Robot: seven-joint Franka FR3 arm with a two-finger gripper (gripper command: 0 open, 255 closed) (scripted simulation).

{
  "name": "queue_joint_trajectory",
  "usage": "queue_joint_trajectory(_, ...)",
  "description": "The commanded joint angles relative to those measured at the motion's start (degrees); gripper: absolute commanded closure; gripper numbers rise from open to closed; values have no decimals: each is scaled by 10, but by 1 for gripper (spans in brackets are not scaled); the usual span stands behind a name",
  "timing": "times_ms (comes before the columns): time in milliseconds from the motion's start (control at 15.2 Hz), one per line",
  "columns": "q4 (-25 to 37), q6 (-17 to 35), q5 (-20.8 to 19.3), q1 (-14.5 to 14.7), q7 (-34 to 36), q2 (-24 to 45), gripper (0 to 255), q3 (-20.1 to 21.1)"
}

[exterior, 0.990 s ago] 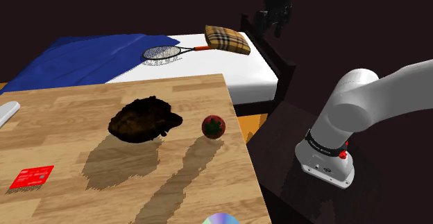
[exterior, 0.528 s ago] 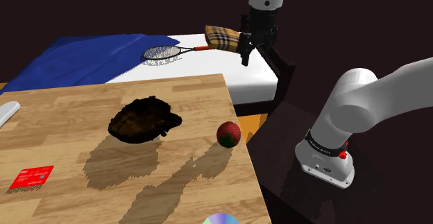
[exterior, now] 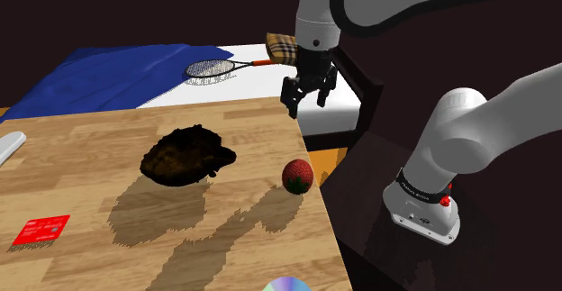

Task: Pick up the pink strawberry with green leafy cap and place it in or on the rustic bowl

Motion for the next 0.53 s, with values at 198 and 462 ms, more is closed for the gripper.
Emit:
queue_joint_trajectory(198, 9, 59, 43, 21, 54, 56, 0, 56)
queue_joint_trajectory(462, 5, 101, 58, 28, 73, 88, 0, 81)
